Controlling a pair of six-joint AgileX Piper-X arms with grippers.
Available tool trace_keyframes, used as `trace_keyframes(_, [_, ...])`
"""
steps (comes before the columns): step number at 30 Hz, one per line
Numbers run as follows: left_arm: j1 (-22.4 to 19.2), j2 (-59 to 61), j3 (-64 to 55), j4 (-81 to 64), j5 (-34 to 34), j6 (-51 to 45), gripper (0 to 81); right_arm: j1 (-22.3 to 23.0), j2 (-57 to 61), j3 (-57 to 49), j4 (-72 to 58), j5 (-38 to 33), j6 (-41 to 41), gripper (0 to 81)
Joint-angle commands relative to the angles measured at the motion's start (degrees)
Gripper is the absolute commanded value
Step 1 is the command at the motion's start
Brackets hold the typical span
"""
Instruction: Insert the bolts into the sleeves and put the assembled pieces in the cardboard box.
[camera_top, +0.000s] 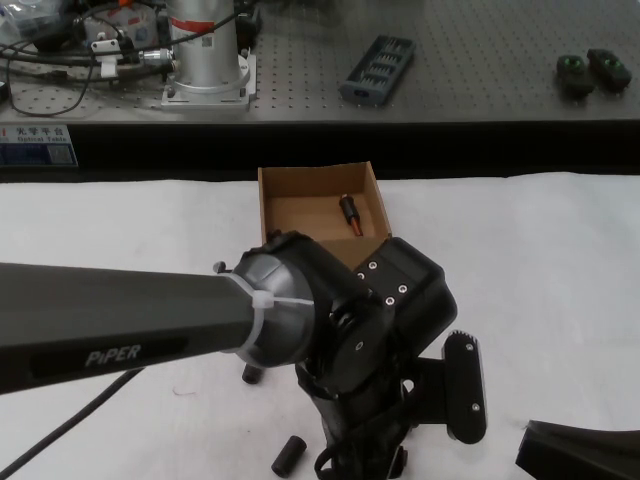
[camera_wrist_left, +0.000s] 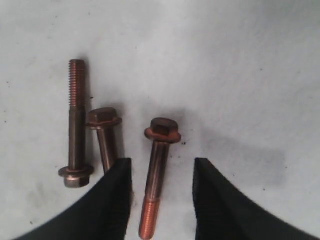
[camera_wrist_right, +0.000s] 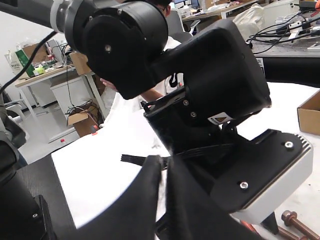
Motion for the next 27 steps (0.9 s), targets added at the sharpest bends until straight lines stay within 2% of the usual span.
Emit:
trace_keyframes(1, [0.0, -0.8, -0.2, 0.0, 0.1, -1.0, 29.5, 0.0, -0.5, -0.7, 0.0, 0.5, 0.1, 5.4])
trace_keyframes(15, [0.2, 0.6, -0.2, -4.1, 1.8, -0.9, 29.3, 0.0, -0.5, -0.7, 0.6, 0.0, 0.1, 5.4])
trace_keyframes(27, [2.5, 1.0, -0.2, -3.8, 3.7, -1.0, 29.3, 0.0, -0.5, -0.7, 0.6, 0.0, 0.1, 5.4])
